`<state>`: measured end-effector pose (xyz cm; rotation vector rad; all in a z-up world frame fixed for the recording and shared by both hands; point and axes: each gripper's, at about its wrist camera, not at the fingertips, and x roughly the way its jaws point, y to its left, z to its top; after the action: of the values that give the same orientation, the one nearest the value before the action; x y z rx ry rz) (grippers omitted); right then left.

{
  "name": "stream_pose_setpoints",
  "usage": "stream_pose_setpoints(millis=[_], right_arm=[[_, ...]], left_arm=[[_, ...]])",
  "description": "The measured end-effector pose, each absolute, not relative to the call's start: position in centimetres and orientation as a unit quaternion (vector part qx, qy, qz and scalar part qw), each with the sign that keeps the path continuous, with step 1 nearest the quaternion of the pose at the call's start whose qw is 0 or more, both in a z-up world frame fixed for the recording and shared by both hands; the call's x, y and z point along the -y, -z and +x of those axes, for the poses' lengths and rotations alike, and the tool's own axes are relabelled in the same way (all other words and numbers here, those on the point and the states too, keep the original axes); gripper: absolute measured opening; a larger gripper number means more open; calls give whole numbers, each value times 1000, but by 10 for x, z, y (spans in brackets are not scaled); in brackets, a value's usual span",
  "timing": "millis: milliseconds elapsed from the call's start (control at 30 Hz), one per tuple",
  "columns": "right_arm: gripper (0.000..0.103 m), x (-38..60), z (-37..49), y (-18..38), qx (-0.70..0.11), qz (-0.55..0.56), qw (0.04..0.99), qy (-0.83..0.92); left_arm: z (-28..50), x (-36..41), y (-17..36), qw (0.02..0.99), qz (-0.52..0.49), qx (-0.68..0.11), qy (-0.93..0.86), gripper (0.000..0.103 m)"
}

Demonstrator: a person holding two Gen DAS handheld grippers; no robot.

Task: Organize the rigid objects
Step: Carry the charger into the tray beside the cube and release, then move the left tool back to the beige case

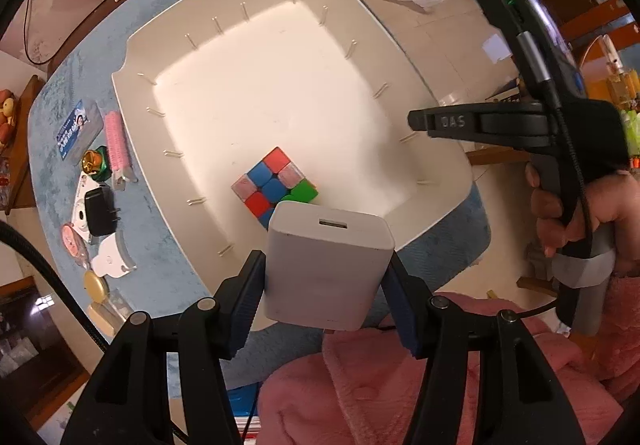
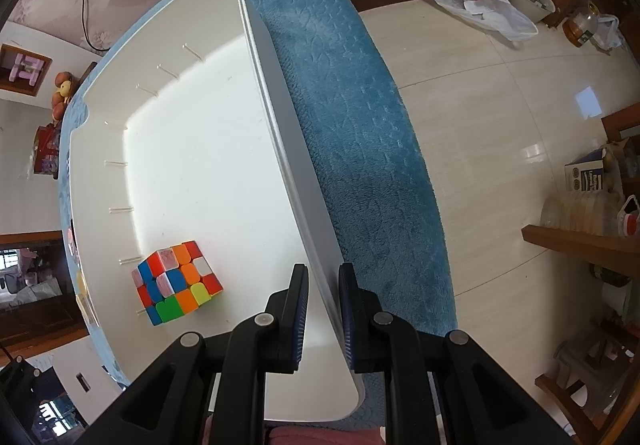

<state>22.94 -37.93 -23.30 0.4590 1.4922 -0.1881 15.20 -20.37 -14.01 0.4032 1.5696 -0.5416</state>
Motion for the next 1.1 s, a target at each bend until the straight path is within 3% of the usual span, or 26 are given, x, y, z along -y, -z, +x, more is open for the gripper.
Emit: stream_pose_setpoints(millis=[100,400,733,1100], right_arm=[[16,379,230,233,-672,207,706,85],[16,377,231,233,-675,200,705,87],[16,374,230,233,-676,198,704,92],[14,373,229,234,-673,203,702,112]], left_arm=[[153,202,131,667,160,-682,252,62],[157,192,98,732,136,-617,254,78],[166,152,77,798,93,-559,207,78],[174,79,74,825,67,-546,127,78]])
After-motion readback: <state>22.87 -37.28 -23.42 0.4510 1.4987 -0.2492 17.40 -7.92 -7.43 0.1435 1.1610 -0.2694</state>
